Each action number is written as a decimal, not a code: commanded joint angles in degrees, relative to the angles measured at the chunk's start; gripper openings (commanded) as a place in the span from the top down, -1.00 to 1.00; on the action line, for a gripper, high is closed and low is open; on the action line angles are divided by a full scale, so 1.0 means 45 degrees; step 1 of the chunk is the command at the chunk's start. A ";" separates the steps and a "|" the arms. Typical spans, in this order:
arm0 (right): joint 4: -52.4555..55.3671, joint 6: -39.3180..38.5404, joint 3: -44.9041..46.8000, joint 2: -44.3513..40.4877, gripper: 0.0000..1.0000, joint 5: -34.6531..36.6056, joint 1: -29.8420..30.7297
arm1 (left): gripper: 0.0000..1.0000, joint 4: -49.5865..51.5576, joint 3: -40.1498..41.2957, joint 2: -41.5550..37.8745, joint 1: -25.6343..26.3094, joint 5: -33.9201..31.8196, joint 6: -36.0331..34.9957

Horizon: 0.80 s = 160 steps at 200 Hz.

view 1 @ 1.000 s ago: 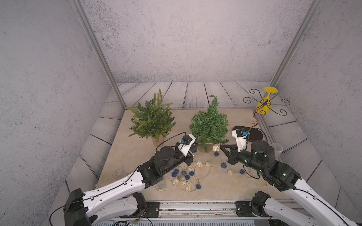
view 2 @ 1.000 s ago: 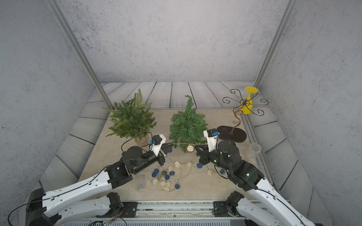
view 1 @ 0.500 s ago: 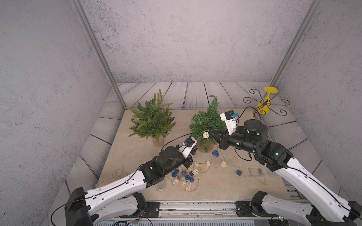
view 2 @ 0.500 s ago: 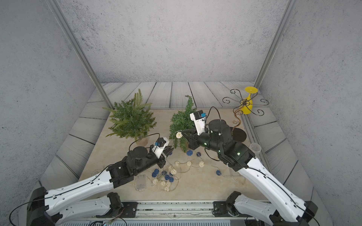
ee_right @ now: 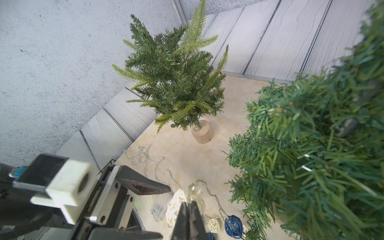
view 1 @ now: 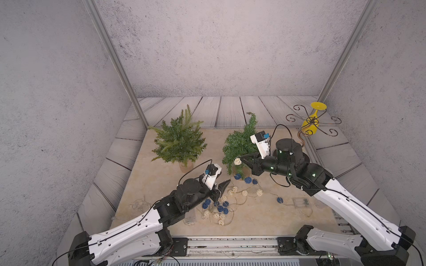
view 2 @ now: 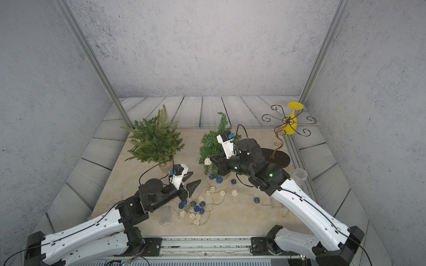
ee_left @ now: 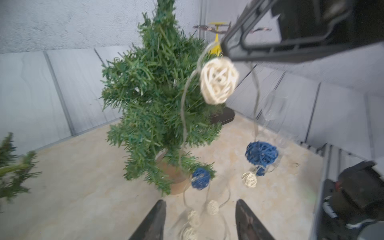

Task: Wrap string light around the christmas tree
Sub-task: Pick up the light string from the center of the board.

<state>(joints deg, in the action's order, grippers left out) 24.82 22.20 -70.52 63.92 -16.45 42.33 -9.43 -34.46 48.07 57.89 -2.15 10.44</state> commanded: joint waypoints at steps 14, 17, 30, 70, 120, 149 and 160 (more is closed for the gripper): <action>-0.0522 0.0066 0.0091 0.0122 1.00 -0.0782 0.0063 | -0.40 -0.1243 -0.0699 0.1421 -0.0031 0.2371 0.0943; -0.0558 0.0053 0.0120 0.0113 1.00 -0.0823 0.0066 | -0.41 -0.1337 -0.0760 0.1567 -0.0029 0.2451 0.0977; -0.0669 0.0086 0.0224 0.0059 1.00 -0.0928 0.0067 | -0.47 -0.1828 -0.1017 0.2227 -0.0016 0.2615 0.1110; -0.0886 0.0141 0.0473 -0.0064 1.00 -0.1377 0.0088 | -0.48 -0.3198 -0.1248 0.3334 0.0007 0.2621 0.1062; -0.1270 0.0160 0.0926 -0.0159 1.00 -0.1516 0.0177 | -0.49 -0.3591 -0.1453 0.3394 0.0174 0.2646 0.0965; -0.1992 0.0462 0.1257 -0.0224 1.00 -0.2199 0.0233 | -0.43 -0.3598 -0.2026 0.4219 0.0174 0.2516 0.0870; -0.2002 0.0478 0.1257 -0.0182 1.00 -0.2397 0.0299 | -0.29 -0.3661 -0.2207 0.4603 0.0165 0.2437 0.0863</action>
<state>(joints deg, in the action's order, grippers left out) 18.17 23.22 -65.52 63.94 -23.62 42.85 -23.70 -41.32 65.58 58.35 9.21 15.11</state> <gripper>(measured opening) 0.047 0.706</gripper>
